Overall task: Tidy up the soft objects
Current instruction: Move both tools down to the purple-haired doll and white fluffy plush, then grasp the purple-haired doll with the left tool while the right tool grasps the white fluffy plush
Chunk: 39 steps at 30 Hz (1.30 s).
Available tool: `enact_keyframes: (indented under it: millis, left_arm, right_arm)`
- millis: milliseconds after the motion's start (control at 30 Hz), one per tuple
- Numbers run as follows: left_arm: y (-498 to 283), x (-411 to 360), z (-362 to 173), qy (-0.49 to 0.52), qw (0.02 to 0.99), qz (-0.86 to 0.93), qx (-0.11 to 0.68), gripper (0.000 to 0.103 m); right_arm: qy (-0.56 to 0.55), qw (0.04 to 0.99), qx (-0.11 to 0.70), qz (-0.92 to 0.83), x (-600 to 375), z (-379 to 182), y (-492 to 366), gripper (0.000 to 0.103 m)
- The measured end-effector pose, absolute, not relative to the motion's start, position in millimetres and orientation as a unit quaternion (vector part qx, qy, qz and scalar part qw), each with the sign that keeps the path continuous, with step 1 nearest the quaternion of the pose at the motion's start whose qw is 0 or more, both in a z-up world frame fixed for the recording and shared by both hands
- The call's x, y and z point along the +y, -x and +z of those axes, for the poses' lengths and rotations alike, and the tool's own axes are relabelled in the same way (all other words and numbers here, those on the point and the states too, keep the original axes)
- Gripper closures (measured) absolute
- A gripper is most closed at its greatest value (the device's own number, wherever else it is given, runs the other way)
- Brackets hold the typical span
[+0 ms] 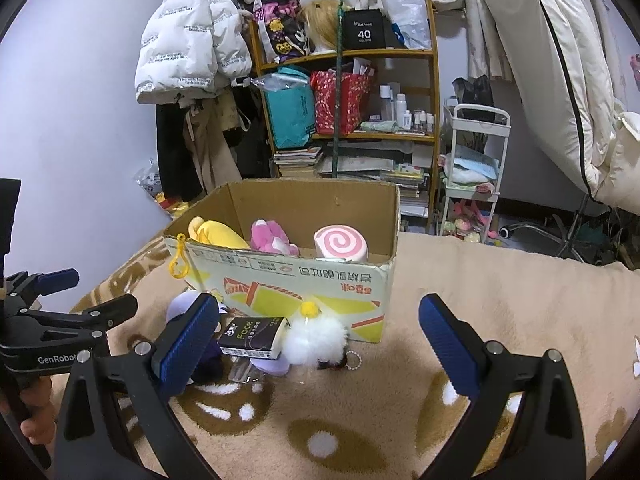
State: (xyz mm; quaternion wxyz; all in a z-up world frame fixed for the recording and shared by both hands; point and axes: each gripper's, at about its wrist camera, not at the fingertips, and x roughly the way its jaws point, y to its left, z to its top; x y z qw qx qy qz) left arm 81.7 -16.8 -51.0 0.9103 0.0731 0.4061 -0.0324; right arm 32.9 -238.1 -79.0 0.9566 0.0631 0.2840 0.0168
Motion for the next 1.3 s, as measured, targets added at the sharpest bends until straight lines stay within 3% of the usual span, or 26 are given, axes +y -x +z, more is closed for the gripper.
enact_keyframes:
  millis: [1300]
  left_arm:
    - [-151.7,-53.7,-138.2,-0.135,0.847,-0.021,0.513,0.004]
  right_arm:
    - [-0.116,0.907,0.405,0.008,-247.5,-160.9,-106.7,0.0]
